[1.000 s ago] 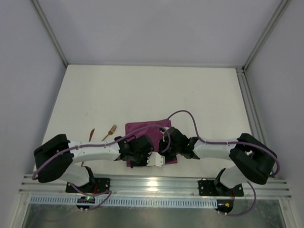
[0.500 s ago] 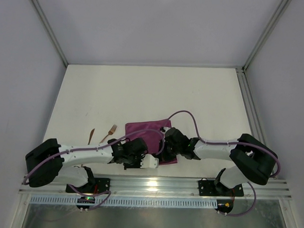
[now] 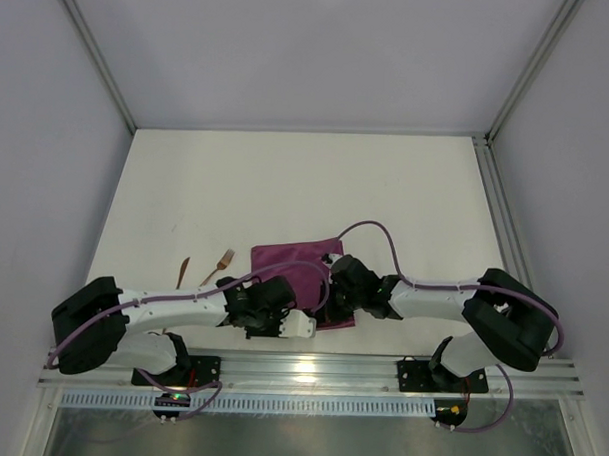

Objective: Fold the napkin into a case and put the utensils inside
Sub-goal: Smooth out the square-folded napkin at the center of the board.

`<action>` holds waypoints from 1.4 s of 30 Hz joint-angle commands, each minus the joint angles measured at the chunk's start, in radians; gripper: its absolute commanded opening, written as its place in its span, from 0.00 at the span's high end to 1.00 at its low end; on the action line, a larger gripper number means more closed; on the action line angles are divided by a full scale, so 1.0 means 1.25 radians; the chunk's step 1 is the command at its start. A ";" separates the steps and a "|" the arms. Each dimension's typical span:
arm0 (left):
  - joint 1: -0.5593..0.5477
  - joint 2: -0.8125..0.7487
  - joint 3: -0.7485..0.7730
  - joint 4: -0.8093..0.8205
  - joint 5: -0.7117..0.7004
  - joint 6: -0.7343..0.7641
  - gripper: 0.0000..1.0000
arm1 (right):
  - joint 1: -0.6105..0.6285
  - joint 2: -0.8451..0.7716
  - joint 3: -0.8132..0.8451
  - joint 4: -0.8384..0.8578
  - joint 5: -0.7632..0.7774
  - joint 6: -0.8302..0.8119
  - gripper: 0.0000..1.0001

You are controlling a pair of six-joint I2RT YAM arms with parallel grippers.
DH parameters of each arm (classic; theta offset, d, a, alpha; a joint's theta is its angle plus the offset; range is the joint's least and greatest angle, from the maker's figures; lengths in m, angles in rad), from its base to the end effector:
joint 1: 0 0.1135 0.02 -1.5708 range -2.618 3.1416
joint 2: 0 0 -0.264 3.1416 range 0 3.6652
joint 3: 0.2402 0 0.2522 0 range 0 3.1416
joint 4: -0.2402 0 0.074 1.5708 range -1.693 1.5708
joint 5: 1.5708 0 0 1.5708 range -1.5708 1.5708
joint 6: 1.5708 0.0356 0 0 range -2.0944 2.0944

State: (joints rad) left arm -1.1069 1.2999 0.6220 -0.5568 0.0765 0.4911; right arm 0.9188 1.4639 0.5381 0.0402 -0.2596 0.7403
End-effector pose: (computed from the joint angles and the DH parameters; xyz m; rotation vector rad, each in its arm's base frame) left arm 0.0933 -0.1925 0.1576 2.0437 1.9632 -0.2491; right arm 0.1479 0.2088 0.1324 -0.3666 2.6840 0.9504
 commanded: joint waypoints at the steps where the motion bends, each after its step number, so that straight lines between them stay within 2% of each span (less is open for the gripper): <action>1: -0.001 0.040 -0.020 -0.085 -0.013 0.008 1.00 | -0.010 -0.030 -0.017 -0.086 0.069 -0.018 0.97; 10: -0.001 0.042 -0.021 -0.084 -0.021 0.002 1.00 | -0.034 -0.108 -0.055 -0.203 0.119 0.001 0.97; 20: 0.001 0.040 -0.023 -0.081 -0.024 -0.005 1.00 | -0.156 -0.225 -0.120 -0.313 0.128 0.005 0.97; 29: 0.001 0.039 -0.024 -0.079 -0.029 -0.011 1.00 | -0.206 -0.324 -0.087 -0.429 0.160 -0.033 0.97; 37: 0.001 0.034 -0.026 -0.075 -0.031 -0.015 1.00 | -0.178 -0.346 0.064 -0.494 0.193 -0.083 0.97; 42: 0.001 0.031 -0.029 -0.072 -0.032 -0.017 1.00 | -0.075 -0.296 0.143 -0.467 0.242 -0.093 0.97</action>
State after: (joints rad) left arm -1.1069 1.3117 0.6323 -0.5655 0.0715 0.4782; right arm 0.7620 1.0630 0.6521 -0.5610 -0.0063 0.6525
